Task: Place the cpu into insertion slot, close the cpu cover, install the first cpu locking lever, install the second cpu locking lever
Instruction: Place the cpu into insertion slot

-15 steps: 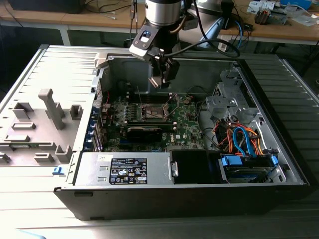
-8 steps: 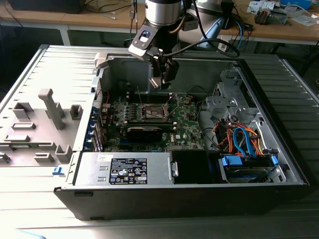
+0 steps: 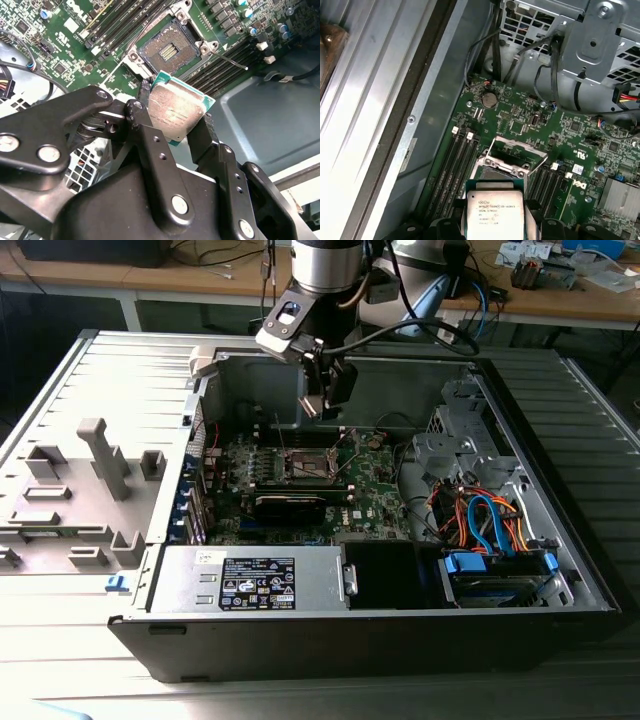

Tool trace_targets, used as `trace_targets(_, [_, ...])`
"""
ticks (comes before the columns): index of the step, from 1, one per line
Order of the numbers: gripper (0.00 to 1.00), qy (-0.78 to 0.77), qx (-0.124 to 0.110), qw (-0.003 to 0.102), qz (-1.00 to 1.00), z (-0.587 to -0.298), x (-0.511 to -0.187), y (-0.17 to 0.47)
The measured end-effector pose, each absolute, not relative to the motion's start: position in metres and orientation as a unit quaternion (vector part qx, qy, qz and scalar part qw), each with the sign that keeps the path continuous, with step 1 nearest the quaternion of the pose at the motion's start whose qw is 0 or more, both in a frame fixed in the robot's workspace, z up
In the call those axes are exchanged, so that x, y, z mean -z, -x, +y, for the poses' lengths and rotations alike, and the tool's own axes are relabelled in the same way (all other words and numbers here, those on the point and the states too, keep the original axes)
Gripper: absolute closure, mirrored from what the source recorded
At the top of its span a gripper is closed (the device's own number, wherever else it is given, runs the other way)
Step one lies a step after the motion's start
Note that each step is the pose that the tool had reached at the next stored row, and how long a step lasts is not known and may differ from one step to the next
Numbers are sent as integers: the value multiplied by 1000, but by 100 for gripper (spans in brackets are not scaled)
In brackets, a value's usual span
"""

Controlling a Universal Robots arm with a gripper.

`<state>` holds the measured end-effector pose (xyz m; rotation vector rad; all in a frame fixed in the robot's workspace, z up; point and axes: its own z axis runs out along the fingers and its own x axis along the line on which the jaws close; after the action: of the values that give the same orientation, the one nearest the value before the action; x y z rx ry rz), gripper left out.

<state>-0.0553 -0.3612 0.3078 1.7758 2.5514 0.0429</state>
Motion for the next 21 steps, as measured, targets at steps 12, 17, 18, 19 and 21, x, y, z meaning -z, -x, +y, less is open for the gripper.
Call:
trace_targets(12, [45,-593,-13,17,805,-361,-307,55])
trace_targets(17, [45,-601,-13,17,799,-361,-306,55])
trace_targets(18, [45,-602,-12,17,798,-361,-306,55])
trace_targets(19, [45,-604,-12,17,797,-361,-306,55])
trace_targets(21, [45,-605,-12,18,796,-361,-306,55])
